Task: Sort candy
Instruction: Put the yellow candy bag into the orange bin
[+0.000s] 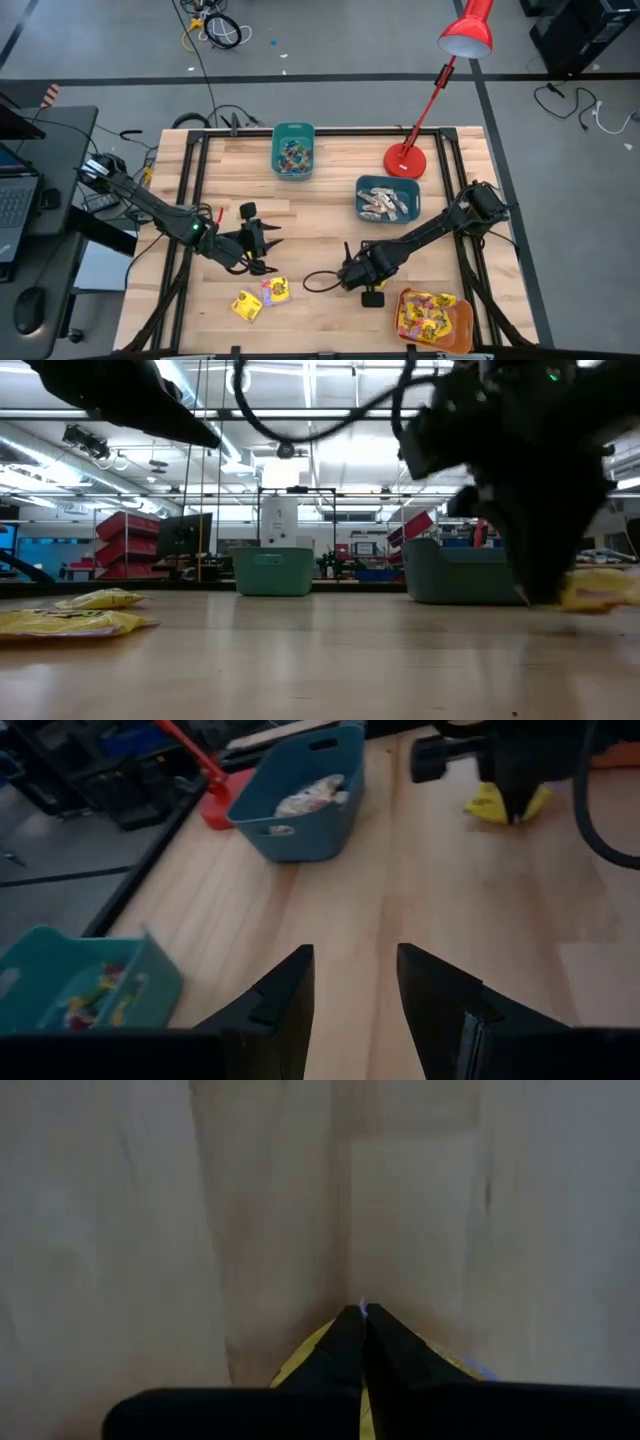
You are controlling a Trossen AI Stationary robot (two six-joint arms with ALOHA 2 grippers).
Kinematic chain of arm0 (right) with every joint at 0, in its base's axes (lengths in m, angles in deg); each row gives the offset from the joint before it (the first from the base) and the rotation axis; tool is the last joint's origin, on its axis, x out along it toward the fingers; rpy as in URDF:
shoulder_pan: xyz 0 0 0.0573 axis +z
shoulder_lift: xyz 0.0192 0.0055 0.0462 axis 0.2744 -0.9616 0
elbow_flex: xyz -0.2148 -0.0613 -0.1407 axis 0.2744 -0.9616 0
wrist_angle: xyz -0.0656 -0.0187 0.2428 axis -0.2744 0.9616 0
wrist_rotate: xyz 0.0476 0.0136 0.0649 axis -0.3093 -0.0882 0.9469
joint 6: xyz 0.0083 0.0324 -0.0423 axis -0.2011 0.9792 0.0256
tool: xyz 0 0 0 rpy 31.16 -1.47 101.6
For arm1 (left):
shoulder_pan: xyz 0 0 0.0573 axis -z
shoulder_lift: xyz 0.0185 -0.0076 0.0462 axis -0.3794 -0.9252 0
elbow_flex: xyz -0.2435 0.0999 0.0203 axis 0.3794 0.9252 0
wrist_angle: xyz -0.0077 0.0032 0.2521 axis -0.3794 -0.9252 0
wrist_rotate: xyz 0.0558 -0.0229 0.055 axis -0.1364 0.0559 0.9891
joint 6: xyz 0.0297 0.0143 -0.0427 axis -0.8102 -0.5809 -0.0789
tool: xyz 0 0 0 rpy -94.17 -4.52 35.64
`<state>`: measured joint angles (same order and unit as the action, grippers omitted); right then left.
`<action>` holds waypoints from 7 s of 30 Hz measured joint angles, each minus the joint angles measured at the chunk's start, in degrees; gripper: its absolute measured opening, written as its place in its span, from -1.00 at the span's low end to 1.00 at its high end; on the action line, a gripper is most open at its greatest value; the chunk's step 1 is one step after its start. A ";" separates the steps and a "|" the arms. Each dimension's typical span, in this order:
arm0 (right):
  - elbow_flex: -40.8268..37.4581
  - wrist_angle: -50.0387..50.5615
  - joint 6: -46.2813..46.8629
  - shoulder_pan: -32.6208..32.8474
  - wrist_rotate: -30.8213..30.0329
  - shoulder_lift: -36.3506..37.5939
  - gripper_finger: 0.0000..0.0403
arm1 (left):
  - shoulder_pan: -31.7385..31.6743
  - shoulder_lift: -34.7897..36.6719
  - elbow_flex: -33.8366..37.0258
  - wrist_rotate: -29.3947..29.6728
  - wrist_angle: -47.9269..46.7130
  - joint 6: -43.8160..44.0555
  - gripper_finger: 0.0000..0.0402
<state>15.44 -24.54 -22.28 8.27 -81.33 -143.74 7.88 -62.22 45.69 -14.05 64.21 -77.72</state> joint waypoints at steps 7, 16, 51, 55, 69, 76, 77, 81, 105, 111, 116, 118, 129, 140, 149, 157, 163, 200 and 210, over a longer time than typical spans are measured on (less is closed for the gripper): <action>6.89 -0.80 -5.97 -1.04 -0.89 0.17 -1.00 | -0.04 -4.62 0.00 -4.79 9.16 -6.61 -0.27; 9.16 -18.83 -18.74 -1.19 -1.28 8.52 -1.00 | -0.07 -7.23 0.00 -20.58 27.38 -19.01 -0.27; 9.19 -53.69 -46.28 -5.35 25.74 11.30 -1.00 | -4.80 -13.54 0.00 -44.29 56.31 -21.05 -0.27; 9.19 -54.16 -46.73 -6.51 25.71 11.30 -1.00 | -4.83 -13.54 0.00 -44.69 57.17 -21.18 -0.27; 9.19 -53.98 -46.88 -9.51 25.71 11.30 -1.00 | -4.83 -13.54 0.00 -44.76 59.17 -21.12 -0.27; 9.19 -52.75 -46.88 -9.67 25.69 11.30 -1.00 | -4.81 -13.54 0.00 -44.76 59.35 -21.11 -0.33; 9.19 -52.66 -46.87 -9.67 25.70 11.30 -1.00 | -4.80 -13.54 0.00 -44.76 59.35 -21.11 -0.37; 9.19 -52.11 -46.88 -9.67 25.69 11.30 -1.00 | -4.81 -13.54 0.00 -44.75 59.51 -21.09 -0.60; 9.16 -19.07 -28.72 -3.39 -15.92 21.07 -0.39 | -4.48 -13.50 0.00 -15.25 48.84 -17.26 -0.97; 9.19 -14.49 -24.60 0.90 -34.29 20.80 -0.39 | -4.50 -13.50 0.00 -3.94 49.81 -18.27 -0.97; 9.16 -10.53 -21.69 3.55 -46.40 20.79 -0.39 | -4.61 -13.50 0.00 2.52 49.15 -21.59 -0.97; 9.16 -10.87 -22.01 3.81 -46.63 20.79 -0.39 | -4.63 -13.50 0.00 1.65 47.87 -24.60 -0.97; 9.16 -15.70 -24.30 -0.12 -37.63 20.68 -0.26 | -8.01 -13.50 -0.75 -9.07 46.74 -26.67 -0.97; 9.16 -16.41 -24.80 -3.42 -32.73 20.65 -0.24 | -10.65 -13.52 -3.20 -14.50 46.63 -26.96 -0.97; 9.16 -14.70 -24.57 -3.40 -32.69 20.63 -0.49 | -10.69 -13.54 -3.45 -14.78 46.63 -27.11 -0.97; 9.16 -14.75 -26.67 -3.29 -32.69 20.63 -0.96 | -10.68 -13.54 -3.45 -14.77 46.73 -26.76 -0.93; 9.16 -14.58 -25.46 -2.59 -32.25 21.08 -1.00 | -10.65 -13.54 -3.48 -13.99 46.09 -24.11 -0.67; -9.50 -8.75 48.46 23.82 1.66 31.01 -1.00 | -10.58 -13.57 -3.43 -13.41 36.07 -20.00 -0.38; -14.80 -12.11 51.68 25.34 -2.67 31.04 -1.00 | -10.58 -13.56 -3.43 -13.27 33.68 -17.76 -0.38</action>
<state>0.64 -36.66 29.40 33.62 -84.00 -112.71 -2.70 -75.78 42.26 -27.33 97.90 -95.48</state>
